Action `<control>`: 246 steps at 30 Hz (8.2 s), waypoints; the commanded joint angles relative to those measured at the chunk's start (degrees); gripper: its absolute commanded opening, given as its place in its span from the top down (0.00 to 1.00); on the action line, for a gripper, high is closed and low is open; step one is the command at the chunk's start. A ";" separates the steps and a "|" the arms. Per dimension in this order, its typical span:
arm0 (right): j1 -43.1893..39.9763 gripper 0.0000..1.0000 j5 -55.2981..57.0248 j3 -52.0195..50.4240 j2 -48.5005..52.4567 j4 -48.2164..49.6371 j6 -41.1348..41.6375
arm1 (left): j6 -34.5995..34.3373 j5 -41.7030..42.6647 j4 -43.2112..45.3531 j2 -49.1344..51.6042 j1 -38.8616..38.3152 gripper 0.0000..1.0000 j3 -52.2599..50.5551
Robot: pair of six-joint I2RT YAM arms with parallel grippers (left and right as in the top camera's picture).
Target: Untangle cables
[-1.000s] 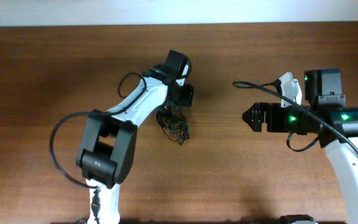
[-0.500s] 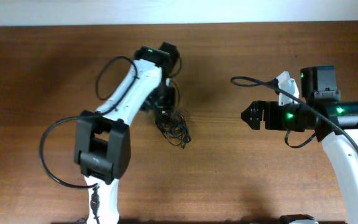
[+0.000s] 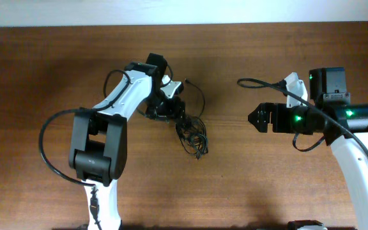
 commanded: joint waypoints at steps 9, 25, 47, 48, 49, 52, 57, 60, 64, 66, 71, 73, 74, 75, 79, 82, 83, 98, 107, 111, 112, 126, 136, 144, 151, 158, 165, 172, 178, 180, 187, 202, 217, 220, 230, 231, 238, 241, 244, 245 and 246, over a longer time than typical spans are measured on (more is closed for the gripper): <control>-0.13 0.01 0.31 0.79 0.04 -0.68 -0.66 | -12.46 -7.32 3.96 -0.28 -4.24 0.84 -4.79; 18.64 0.40 -0.63 0.79 10.01 30.18 33.99 | -3.43 15.61 4.31 -18.84 1.03 1.00 13.53; 8.22 0.44 -0.20 0.83 -1.31 10.38 27.36 | -12.79 12.37 0.74 -18.86 17.55 1.00 13.51; 10.56 0.39 -0.90 0.83 0.17 11.65 27.71 | -15.26 12.66 0.74 -18.86 17.55 1.00 13.51; 14.10 0.36 -1.25 0.83 2.71 13.97 27.69 | -18.86 12.98 0.72 -18.86 17.55 1.00 13.51; 19.43 0.30 -1.31 0.83 9.75 23.89 30.58 | -13.73 23.56 0.87 -18.86 17.05 1.00 13.51; 19.47 0.30 -6.58 0.83 14.73 34.03 31.39 | 3.34 35.10 0.92 -18.80 13.70 1.00 13.51; 20.13 0.30 -7.89 0.83 14.75 35.01 31.39 | 3.30 35.10 1.77 -18.73 13.33 1.00 13.51; 23.52 0.30 -7.61 0.83 14.75 33.24 31.39 | 1.79 32.94 1.95 -18.73 13.33 1.00 13.51; 23.15 0.30 -7.65 0.83 14.75 30.88 31.58 | -0.87 29.99 1.90 -18.73 13.33 1.00 13.51; 23.82 0.31 -7.13 0.83 14.78 33.83 33.94 | -3.26 29.99 1.09 -18.73 11.13 1.00 13.51; 24.87 0.30 -3.43 0.81 14.93 33.92 34.07 | -5.33 30.23 1.11 -18.73 9.18 1.00 13.51; 25.55 0.31 -1.29 0.81 15.54 34.16 34.45 | -6.51 31.12 1.11 -18.73 8.39 1.00 13.51; 25.90 0.31 1.25 0.81 16.39 34.38 36.02 | -7.21 33.75 1.09 -18.73 8.07 1.00 13.51; 26.16 0.39 3.76 0.81 20.24 42.40 41.59 | -15.08 38.53 1.60 -18.73 8.15 1.00 13.51; 26.05 0.39 -1.57 0.81 20.22 53.35 46.45 | -32.85 40.72 14.16 -18.73 8.24 1.00 13.51; 25.77 0.40 -0.20 0.81 20.22 53.75 47.36 | -38.71 44.04 21.05 -18.73 8.24 1.00 13.51; 18.08 0.48 -10.25 0.83 10.67 40.11 34.29 | -45.35 10.45 1.09 -18.73 12.70 1.00 13.51; 28.39 0.45 -5.51 0.81 13.77 40.94 19.69 | -63.60 12.33 -4.94 -18.73 12.70 1.00 13.51; 28.35 0.78 -2.38 0.81 16.72 42.80 18.62 | -58.34 15.87 -6.47 -18.73 12.66 1.00 13.51; 28.35 0.88 -2.40 0.81 16.70 44.06 18.64 | -56.02 15.85 -8.31 -18.73 12.66 1.00 13.51; -0.81 0.96 -10.12 0.85 -1.53 26.43 28.44 | -35.69 -21.73 -11.39 -18.73 12.66 1.00 13.51; 7.54 0.26 -10.21 0.81 1.77 22.56 21.07 | -30.23 -1.79 -9.79 -18.73 9.03 1.00 13.51; 22.23 0.26 -10.23 0.81 17.11 37.11 24.28 | -24.15 5.79 -8.92 -18.73 8.24 1.00 13.51; 23.69 0.40 -13.51 0.81 17.51 37.59 23.58 | -24.15 5.77 -8.74 -18.73 8.24 1.00 13.51; 24.94 0.96 -7.23 0.85 19.45 39.80 23.65 | -24.13 5.27 -8.79 -18.73 8.24 0.99 13.51; 13.51 0.96 -4.33 0.85 2.32 28.13 25.18 | -24.20 -21.88 -8.92 -18.60 8.24 0.52 13.51; 8.09 0.96 -2.89 9.84 3.72 15.32 24.92 | -19.87 -23.65 -8.33 -18.25 9.38 0.53 13.51; 14.67 0.96 -1.49 11.19 10.62 10.78 28.00 | -10.78 -1.57 -5.97 -18.14 5.90 0.53 13.46; 17.16 0.76 1.68 11.19 15.76 10.60 29.51 | -10.84 -2.16 -5.44 -18.14 4.46 0.53 13.46; 0.98 0.01 1.44 11.26 20.59 5.18 21.68 | -11.26 -2.29 -4.87 -15.85 -0.74 0.54 13.46; -13.66 0.01 1.90 11.23 20.59 -0.90 9.64 | 12.28 -2.62 -4.87 4.31 -27.43 0.71 13.44; -13.66 0.01 1.92 11.21 20.61 -1.55 8.13 | 10.75 -15.67 -7.67 12.83 -27.28 0.62 20.85; -13.66 0.01 1.92 11.21 20.61 -1.60 8.13 | 10.05 -12.26 -6.91 12.83 -27.28 0.90 20.85; -8.96 0.00 -15.39 11.21 20.61 1.16 6.67 | -1.36 9.68 -22.51 12.39 -12.94 1.00 56.13; -7.52 0.00 -17.51 11.21 20.61 2.47 6.69 | -3.34 9.66 -22.47 12.39 -12.24 1.00 57.33; 2.05 0.28 -14.60 11.19 21.14 11.43 20.15 | -6.05 9.66 -21.16 12.39 -10.80 1.00 57.81; 5.55 0.60 -6.08 10.82 21.62 11.26 24.81 | -6.51 9.94 -20.70 12.39 -10.10 1.00 57.83; 5.27 0.96 4.79 10.43 21.62 10.78 26.60 | -6.45 13.31 -20.81 12.37 -4.39 1.00 57.83; 4.04 0.96 4.68 10.43 21.62 10.34 25.24 | -5.99 13.27 -21.07 12.37 -1.36 1.00 57.83; 2.97 0.96 3.91 10.43 21.62 9.75 23.15 | -5.77 13.27 -21.66 12.37 1.18 1.00 57.83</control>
